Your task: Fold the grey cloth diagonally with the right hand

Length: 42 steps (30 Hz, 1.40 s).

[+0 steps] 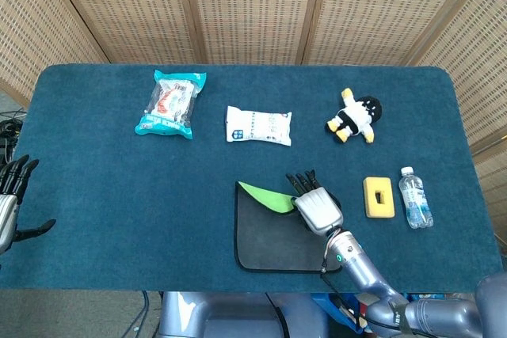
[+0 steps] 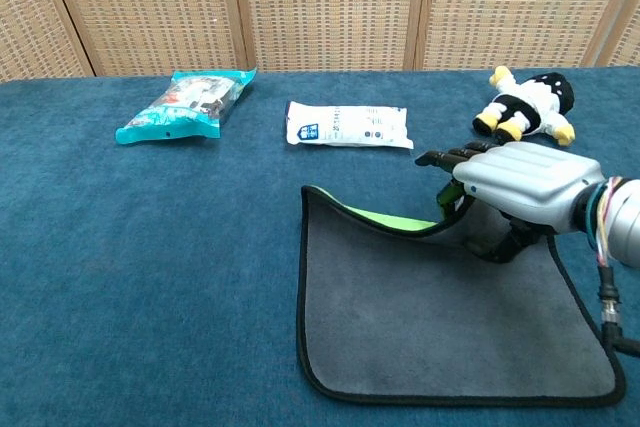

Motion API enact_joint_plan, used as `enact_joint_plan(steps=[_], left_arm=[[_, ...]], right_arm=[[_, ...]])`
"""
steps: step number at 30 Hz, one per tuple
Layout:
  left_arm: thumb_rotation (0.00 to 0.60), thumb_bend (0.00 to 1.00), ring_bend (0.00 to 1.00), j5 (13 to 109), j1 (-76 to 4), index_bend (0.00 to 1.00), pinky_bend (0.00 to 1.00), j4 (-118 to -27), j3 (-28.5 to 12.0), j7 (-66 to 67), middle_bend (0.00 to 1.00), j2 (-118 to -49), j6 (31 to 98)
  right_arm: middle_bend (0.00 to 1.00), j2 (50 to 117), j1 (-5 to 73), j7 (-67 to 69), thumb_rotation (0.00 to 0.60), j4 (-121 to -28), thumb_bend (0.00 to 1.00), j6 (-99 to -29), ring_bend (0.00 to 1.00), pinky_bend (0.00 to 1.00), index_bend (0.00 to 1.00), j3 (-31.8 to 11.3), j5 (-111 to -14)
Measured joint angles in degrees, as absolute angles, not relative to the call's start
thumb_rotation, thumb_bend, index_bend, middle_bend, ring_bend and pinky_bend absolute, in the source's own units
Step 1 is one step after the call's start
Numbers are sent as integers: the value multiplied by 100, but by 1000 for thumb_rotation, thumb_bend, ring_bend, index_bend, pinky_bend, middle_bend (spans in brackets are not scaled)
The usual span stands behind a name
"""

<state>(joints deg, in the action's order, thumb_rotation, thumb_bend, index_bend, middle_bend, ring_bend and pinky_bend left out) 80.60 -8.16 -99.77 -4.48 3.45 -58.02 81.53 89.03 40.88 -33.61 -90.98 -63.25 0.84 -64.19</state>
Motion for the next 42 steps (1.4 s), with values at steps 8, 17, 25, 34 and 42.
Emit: enact_joint_plan(steps=[8,17,25,34,42], left_arm=[[600,146,0,8105,-792,0,0,-9981,-434,315,0,-5791,8192],[600,146,0,8132,-778,0,0,-9989,-422,319,0,-5791,8213],[600,147,0,8167,-767,0,0,-10003,-406,355,0,-5800,8234],[600,145,0,8194,-757,0,0,-10013,-395,349,0,-5795,8247],[600,146,0,8187,-753,0,0,-10014,-398,355,0,-5798,8248]], right_arm=[[0,8760,3844,-3114,600,-9139,575,-6456,0,0,602,401,-7140],[0,8678,3521,-2808,600,-9009,575,-6638,0,0,602,732,-7911],[0,8664,3251,-2561,600,-8913,575,-6740,0,0,602,915,-8371],[0,8530,3100,-2494,600,-8900,575,-6754,0,0,602,957,-8656],[0,8409,3011,-2403,600,-8830,575,-6696,0,0,602,1003,-8902]])
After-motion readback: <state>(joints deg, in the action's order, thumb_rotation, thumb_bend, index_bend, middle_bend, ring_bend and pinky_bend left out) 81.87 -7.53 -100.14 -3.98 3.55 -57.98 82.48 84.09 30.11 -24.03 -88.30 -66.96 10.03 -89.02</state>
